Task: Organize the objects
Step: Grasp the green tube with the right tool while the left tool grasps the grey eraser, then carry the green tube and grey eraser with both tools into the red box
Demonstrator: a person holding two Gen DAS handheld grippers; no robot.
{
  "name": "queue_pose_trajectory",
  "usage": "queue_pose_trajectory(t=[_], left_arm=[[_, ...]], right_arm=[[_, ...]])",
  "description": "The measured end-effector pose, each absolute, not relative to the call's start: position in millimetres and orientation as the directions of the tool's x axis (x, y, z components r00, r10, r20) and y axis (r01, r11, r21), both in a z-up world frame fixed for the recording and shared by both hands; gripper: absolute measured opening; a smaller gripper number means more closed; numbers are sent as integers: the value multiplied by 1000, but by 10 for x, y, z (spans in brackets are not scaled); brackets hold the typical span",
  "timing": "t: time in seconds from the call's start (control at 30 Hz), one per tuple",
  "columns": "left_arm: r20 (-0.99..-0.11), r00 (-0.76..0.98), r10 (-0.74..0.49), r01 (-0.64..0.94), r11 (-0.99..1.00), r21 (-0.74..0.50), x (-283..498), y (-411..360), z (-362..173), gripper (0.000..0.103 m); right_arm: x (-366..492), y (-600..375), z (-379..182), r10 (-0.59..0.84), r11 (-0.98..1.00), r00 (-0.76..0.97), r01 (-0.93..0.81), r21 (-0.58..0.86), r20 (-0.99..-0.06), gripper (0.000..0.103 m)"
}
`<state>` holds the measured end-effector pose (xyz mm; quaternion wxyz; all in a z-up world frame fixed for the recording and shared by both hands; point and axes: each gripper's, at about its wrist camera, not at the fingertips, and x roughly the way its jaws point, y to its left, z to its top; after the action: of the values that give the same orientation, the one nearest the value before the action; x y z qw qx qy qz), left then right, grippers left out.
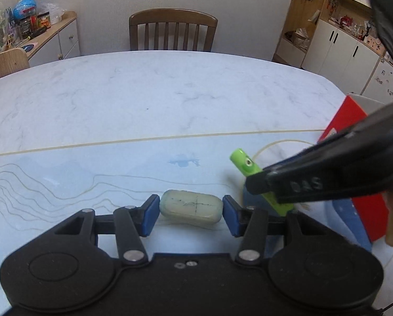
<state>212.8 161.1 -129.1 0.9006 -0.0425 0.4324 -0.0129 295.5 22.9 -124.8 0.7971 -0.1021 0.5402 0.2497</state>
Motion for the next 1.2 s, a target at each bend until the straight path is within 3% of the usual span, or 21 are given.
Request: queue_pose_trajectory(t=[0.8,1.2], left_arm=[[-778,613,-134,77,991,-110,1829,545,-649,50],[-770,622,-142,125,989,-82,1974,-247,-515,50]], right_arm=[[2368,-1169,-568,397,879,369,-416,232,-841,16],[2413,-2144,-519,369,908,431,-358,219,-824,16]])
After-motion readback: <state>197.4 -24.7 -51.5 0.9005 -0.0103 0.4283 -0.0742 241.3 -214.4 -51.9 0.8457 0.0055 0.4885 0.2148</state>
